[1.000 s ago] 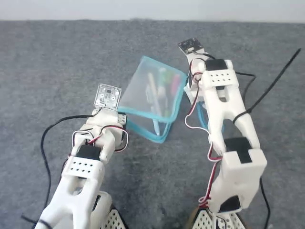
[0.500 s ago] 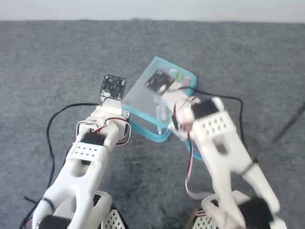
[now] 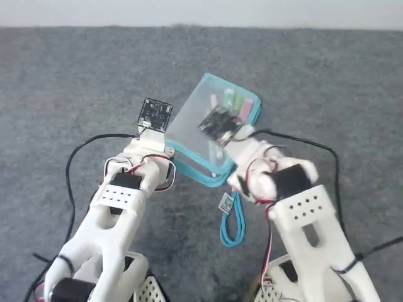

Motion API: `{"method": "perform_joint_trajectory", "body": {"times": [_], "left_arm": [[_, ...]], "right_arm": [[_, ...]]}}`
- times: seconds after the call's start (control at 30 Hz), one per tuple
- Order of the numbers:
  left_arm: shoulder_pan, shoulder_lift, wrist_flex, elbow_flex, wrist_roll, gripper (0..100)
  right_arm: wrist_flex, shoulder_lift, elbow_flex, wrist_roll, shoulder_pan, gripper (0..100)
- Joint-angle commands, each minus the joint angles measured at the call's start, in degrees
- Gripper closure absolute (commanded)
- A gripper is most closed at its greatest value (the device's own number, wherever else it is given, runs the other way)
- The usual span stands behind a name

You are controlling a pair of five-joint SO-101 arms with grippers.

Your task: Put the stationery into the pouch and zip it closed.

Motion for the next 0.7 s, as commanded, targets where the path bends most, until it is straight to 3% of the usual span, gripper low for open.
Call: {"method": "perform_joint_trajectory", "body": {"times": [0.0,0.27,0.5,0.57,0.67], "left_arm": [[0.0,0.8,-1.7,-2.0,0.0,96],[-3.2,0.6,-1.6,-2.2,2.0,77],[-17.1,-8.4,5.5,-4.4,14.7,77],[-18.2,-11.7,5.7,-4.0,14.5,77],[-13.9,-15.3,5.5,-1.6,9.1,77]], "right_arm": [[-2.3,-1.0,-0.4,-0.9,4.6,67.1],[-10.3,13.9,-0.7,-1.2,10.6,70.4],[-17.1,24.0,-1.8,-2.9,15.5,71.3],[-17.0,24.4,-2.6,-5.7,19.1,71.3],[-16.1,24.2,-3.9,-8.4,24.0,71.3]]}}
